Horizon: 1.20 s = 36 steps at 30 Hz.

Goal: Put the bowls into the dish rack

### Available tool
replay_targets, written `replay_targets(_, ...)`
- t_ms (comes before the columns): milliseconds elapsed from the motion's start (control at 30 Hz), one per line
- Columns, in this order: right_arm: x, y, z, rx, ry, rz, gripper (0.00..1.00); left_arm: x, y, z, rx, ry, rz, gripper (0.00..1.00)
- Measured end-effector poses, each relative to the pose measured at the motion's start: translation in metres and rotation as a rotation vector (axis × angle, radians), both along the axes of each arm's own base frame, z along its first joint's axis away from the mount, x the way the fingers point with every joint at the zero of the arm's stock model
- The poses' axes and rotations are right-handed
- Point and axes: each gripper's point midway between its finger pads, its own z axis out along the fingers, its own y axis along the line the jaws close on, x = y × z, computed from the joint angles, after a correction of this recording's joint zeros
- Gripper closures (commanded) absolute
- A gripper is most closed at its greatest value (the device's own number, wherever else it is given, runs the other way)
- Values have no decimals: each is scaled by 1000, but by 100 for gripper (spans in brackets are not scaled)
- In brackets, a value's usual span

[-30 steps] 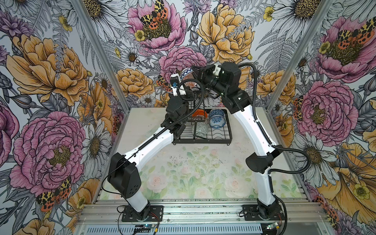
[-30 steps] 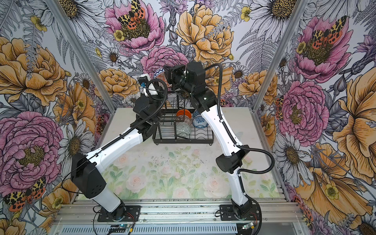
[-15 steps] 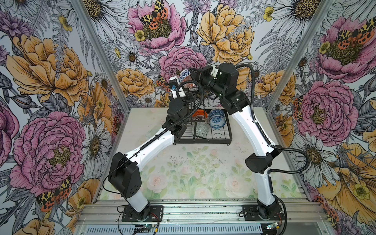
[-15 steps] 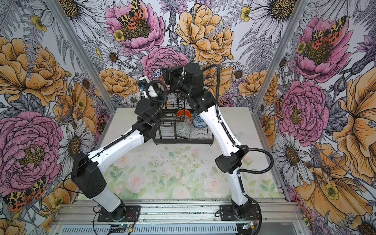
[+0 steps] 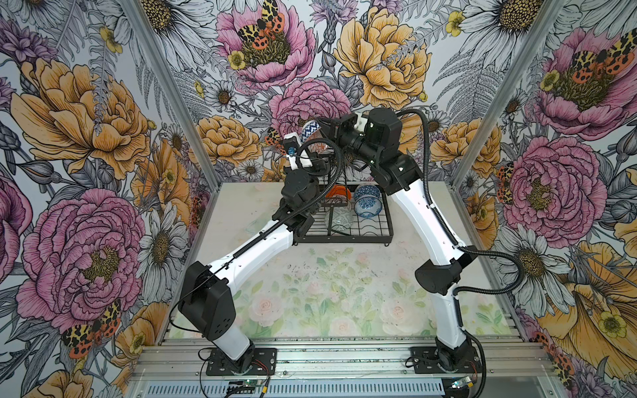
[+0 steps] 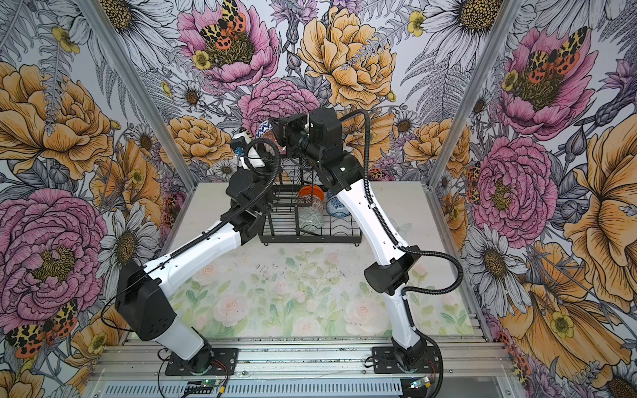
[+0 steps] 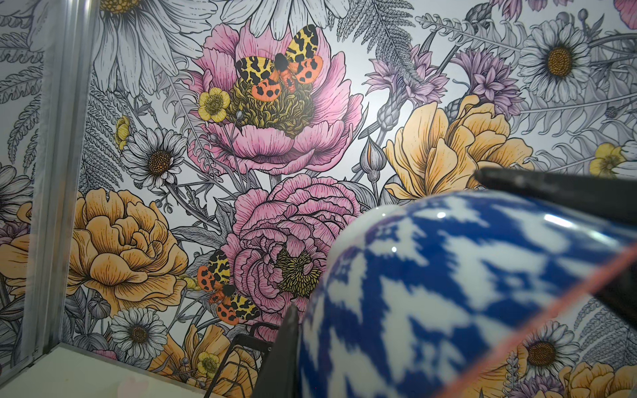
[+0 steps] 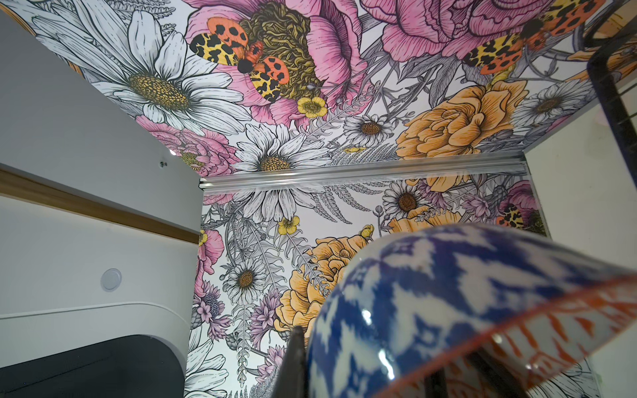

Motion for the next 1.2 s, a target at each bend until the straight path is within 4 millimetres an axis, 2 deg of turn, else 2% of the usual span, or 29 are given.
replay_targets(67, 0, 0, -1, -15, -12, 3, 100, 0, -1, -1, 7, 8, -2, 79)
replay_targets(300, 4, -3, -4, -42, -32, -11, 100, -8, -8, 3, 10, 12, -26, 73)
replay_targets(567, 7, -1, -8, -59, -38, -13, 100, -13, -8, 7, 12, 12, -33, 59)
replay_targets(633, 10, -4, -8, -60, -39, -20, 100, -14, -8, 7, 16, 17, -35, 53)
replay_targets(900, 22, -20, -8, -72, -51, -54, 100, -23, -10, 9, 30, 42, -53, 40)
replay_targets(1067, 30, -31, -8, -76, -54, -78, 100, -24, -16, 1, 50, 80, -77, 33)
replay_targets(1200, 35, -39, -8, -79, -55, -95, 100, -27, -23, -6, 59, 114, -109, 20)
